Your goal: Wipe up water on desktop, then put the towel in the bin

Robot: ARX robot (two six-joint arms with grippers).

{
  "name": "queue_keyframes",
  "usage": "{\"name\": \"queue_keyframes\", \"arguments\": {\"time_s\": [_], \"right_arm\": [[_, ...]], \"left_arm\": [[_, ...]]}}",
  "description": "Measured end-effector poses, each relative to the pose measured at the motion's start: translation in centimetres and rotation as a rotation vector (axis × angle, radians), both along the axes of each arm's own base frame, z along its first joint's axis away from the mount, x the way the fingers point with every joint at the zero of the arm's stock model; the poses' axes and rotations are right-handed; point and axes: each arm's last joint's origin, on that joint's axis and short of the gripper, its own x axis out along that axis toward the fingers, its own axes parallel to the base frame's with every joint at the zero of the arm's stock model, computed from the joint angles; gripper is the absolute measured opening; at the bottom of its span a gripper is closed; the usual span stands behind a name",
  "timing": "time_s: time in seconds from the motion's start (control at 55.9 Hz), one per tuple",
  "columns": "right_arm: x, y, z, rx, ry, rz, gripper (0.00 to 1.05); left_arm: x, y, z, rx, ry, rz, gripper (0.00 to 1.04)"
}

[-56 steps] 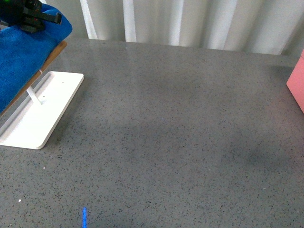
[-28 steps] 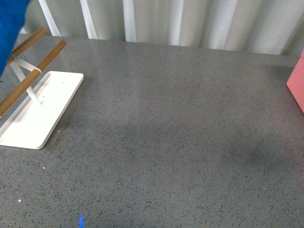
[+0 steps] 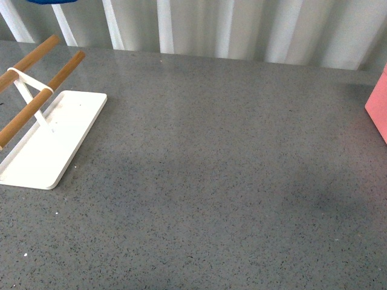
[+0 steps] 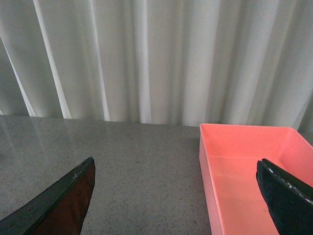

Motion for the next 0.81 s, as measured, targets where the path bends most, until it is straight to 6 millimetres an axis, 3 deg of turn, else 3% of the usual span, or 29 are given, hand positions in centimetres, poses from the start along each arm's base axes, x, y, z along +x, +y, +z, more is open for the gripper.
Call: {"name": "queue_keyframes", "arguments": {"time_s": [0.197,0.394,0.645,0.806], "right_arm": [[0.0,0.0,0.0,0.0,0.0,0.0,0.98],[0.0,0.0,0.0,0.0,0.0,0.0,0.98],[0.0,0.0,0.0,0.0,0.0,0.0,0.98],[0.0,0.0,0.0,0.0,0.0,0.0,0.98]], "left_arm": [[-1.6,-5.0,-3.9,-0.088,0.085,-0.12,0.05],[-2.7,-8.8,-7.0,-0.161,0.135,-0.221,0.05],[-2.3,-10.8,-9.4,-0.294,0.18,-0.365,0.05],[-2.2,-11.7,-12.7,-0.384,0.241,-0.433,0.05]]}}
